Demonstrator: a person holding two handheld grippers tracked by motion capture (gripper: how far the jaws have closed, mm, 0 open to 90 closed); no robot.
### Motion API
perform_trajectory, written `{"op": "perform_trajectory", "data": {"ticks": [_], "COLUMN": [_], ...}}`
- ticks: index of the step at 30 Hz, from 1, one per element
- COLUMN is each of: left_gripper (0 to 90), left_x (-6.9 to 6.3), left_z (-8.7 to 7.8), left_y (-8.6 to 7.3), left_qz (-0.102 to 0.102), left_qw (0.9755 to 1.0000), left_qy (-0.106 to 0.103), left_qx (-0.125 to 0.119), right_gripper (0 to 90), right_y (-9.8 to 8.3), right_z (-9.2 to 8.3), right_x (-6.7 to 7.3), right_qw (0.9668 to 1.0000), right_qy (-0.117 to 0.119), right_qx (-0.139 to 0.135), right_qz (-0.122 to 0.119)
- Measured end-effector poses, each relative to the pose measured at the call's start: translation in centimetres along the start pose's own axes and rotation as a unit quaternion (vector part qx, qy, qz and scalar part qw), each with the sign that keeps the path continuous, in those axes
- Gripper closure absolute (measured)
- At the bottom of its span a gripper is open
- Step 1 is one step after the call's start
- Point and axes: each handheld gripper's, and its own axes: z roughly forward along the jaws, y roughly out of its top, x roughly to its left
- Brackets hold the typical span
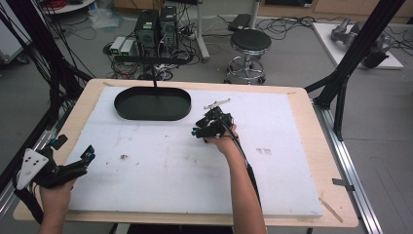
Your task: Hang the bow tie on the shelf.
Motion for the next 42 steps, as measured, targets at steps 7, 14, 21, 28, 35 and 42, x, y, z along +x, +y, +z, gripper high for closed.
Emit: {"op": "perform_trajectory", "data": {"ticks": [7, 14, 21, 28, 35, 42], "left_gripper": [6.7, 6.7, 6.7, 6.7, 6.7, 6.7], "left_x": [0.3, 0.5, 0.4, 0.4, 0.5, 0.5], "left_z": [-0.2, -0.4, -0.4, -0.4, -0.5, -0.5], "left_y": [-0.1, -0.1, -0.1, -0.2, -0.2, -0.2], "left_qz": [-0.005, -0.008, -0.008, -0.007, -0.008, -0.008], "left_qw": [1.0, 0.9999, 1.0, 1.0, 0.9999, 0.9999], "left_qy": [0.004, 0.006, 0.006, 0.006, 0.009, 0.009], "left_qx": [-0.001, 0.0, 0.0, 0.001, 0.002, 0.0], "right_gripper": [17.7, 33.6, 48.0, 70.6, 74.7, 75.2], "right_y": [-0.5, -0.4, -0.4, -0.3, -0.1, 0.9], "right_z": [2.0, 2.3, 2.1, 1.8, 1.2, -1.0], "right_x": [-0.9, -0.9, -0.9, -0.7, 0.0, 1.0], "right_qw": [0.9984, 0.9981, 0.9978, 0.997, 0.9963, 0.996], "right_qy": [0.002, 0.01, 0.004, -0.023, -0.051, -0.067], "right_qx": [0.048, 0.055, 0.061, 0.073, 0.067, 0.002], "right_qz": [0.03, 0.026, 0.027, 0.012, -0.018, -0.058]}}
